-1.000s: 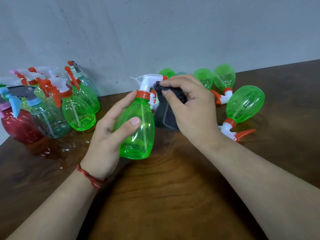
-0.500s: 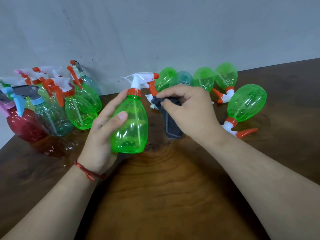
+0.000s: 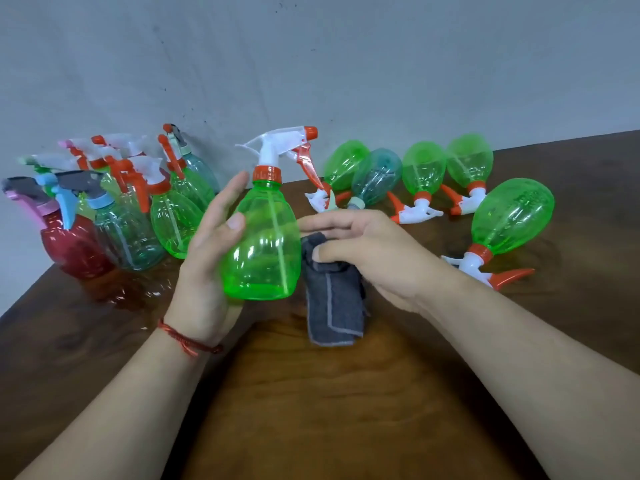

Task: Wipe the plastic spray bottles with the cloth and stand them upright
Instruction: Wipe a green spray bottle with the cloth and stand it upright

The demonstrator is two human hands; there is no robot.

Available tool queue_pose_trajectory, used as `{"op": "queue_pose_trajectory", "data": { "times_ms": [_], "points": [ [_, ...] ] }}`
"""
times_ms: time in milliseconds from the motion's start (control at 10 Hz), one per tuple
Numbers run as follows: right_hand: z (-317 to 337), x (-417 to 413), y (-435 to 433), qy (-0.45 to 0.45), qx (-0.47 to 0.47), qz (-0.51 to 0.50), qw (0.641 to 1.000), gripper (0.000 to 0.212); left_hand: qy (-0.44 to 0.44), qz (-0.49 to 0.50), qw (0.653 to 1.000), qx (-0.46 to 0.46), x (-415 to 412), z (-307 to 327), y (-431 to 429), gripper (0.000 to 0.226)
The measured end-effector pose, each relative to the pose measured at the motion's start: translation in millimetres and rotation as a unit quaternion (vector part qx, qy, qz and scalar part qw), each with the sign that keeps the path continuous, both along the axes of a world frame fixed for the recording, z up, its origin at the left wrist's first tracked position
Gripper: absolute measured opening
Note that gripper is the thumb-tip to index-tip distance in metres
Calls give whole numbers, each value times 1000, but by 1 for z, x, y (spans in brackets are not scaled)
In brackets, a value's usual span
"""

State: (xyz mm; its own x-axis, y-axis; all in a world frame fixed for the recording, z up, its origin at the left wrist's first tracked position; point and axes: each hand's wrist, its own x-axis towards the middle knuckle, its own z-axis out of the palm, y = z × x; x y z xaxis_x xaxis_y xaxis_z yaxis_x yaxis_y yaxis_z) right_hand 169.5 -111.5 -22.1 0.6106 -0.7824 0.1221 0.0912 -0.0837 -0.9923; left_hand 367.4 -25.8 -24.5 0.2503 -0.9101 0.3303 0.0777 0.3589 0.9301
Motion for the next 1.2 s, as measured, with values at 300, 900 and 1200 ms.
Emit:
{"op": "queue_pose_trajectory", "data": {
  "times_ms": [300,900,1200],
  "points": [
    [-5,3,-2,-73,59,-16,995,49,-214,215,953,-27,8,5,-5,29],
    [10,41,50,69,-136,-44,987,56,-287,252,920,86,26,24,27,61],
    [28,181,105,137,-181,76,971,55,-287,382,863,162,138,23,116,68]
  ]
}}
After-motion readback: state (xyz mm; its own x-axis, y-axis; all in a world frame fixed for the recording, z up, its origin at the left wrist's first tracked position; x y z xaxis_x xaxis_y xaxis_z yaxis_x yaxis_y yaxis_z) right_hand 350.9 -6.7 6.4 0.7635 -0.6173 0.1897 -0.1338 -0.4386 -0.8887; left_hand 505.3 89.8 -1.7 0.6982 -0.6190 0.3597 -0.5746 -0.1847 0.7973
